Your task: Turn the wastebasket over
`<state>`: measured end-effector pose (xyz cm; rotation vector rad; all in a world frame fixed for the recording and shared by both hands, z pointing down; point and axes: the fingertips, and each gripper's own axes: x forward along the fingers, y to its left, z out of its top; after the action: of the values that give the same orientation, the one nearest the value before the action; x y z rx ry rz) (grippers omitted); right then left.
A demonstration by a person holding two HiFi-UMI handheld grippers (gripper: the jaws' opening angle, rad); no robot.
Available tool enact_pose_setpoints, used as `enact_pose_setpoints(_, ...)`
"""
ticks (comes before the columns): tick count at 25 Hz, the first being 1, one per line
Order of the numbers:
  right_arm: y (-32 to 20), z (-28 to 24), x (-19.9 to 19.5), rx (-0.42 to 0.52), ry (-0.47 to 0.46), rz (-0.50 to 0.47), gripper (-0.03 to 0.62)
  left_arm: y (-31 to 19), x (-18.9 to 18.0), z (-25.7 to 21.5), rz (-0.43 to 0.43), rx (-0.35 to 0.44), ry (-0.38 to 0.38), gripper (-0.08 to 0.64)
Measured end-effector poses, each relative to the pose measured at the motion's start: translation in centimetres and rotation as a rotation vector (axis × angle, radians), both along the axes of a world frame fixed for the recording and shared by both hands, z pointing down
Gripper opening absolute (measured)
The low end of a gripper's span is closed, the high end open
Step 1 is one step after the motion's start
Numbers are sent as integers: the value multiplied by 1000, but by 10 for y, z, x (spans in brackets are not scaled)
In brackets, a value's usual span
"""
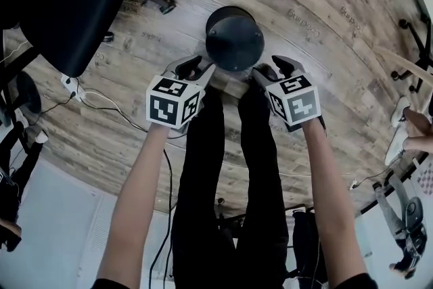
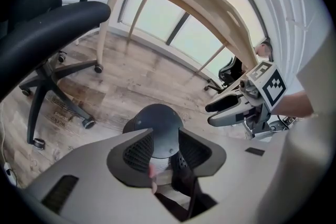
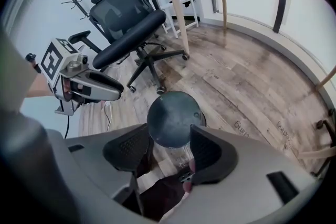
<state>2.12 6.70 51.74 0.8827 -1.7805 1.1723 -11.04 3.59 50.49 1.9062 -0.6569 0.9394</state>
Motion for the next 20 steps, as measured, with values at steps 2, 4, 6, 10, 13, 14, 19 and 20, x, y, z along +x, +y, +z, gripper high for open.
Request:
enact_pose_setpoints(2, 0, 16, 3, -15, 4, 15, 238, 0, -2, 16, -1, -9, -6, 164)
enact_pose_setpoints(4, 0, 32, 6, -26, 17, 15, 239, 0, -3, 34, -17, -28, -11, 171)
enact_pose_setpoints(6, 1, 48, 9, -37, 29, 15, 241, 2, -5, 51, -36, -60, -9, 187)
enact_pose_setpoints(10, -2, 77, 14, -61, 49, -12, 241, 1, -6, 80, -34, -97, -25, 192)
enact_pose_setpoints(13, -5, 92, 13, -80, 33, -42, 253, -1, -3, 93, -10, -108, -31, 201)
enact_pose_setpoints(14, -5, 95, 12, -90, 21, -39, 261, -1, -2, 97, -4, -114, -33, 202)
enact_pose_setpoints(19, -12, 113, 9, -116, 7, -17, 298, -4, 2, 114, 11, -139, -31, 232)
enact_pose_setpoints(20, -13, 117, 8, -119, 7, -20, 298, -5, 3, 117, 9, -145, -27, 239)
